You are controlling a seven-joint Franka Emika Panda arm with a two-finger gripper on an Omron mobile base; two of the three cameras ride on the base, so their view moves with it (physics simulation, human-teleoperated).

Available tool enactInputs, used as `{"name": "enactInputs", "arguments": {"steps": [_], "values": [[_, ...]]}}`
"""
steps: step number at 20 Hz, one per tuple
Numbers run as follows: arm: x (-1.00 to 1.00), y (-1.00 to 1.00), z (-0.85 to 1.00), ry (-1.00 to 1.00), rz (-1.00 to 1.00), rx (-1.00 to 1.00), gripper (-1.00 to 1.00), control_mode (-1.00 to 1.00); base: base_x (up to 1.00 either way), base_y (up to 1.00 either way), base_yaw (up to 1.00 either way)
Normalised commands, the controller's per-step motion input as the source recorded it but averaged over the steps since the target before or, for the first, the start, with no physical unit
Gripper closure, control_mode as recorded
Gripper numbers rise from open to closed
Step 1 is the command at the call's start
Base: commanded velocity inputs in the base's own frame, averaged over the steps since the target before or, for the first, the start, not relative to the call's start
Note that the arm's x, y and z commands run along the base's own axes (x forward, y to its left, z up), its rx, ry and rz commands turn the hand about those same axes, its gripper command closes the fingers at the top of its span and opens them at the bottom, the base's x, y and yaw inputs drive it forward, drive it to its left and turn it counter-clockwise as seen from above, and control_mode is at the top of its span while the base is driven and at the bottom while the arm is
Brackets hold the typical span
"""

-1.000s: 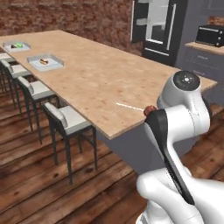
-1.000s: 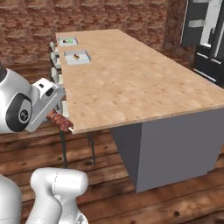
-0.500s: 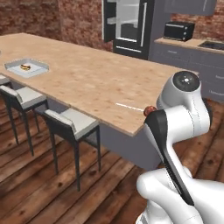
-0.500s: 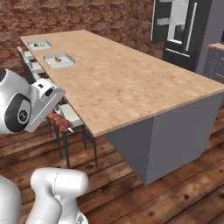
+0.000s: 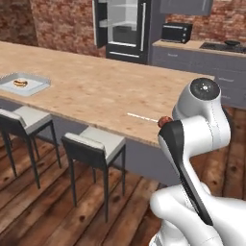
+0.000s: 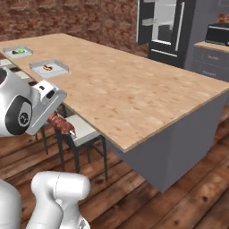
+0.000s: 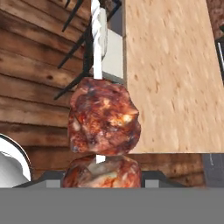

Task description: Place the cold items (corn and pear) from the fridge in one tupperware on the dining counter. Place the warm items (kebab skewer and hot dog) in the stove area in another tupperware.

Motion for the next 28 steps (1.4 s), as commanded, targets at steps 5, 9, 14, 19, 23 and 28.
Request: {"name": "enactInputs", "arguments": {"steps": [5, 9, 14, 19, 23, 28], "values": [[0.00, 0.00, 0.00, 0.00, 0.00, 0.00, 1.00, 1.00, 0.32, 1.00, -0.36], [0.00, 0.00, 0.00, 0.00, 0.00, 0.00, 1.00, 1.00, 0.31, 1.00, -0.36], [0.00, 0.00, 0.00, 0.00, 0.00, 0.00, 1.00, 1.00, 0.30, 1.00, -0.28], [0.00, 0.00, 0.00, 0.00, 0.00, 0.00, 1.00, 1.00, 0.30, 1.00, -0.26], [0.00, 0.00, 0.00, 0.00, 0.00, 0.00, 1.00, 1.00, 0.29, 1.00, -0.25], [0.00, 0.00, 0.00, 0.00, 0.00, 0.00, 1.00, 1.00, 0.33, 1.00, -0.20]]}}
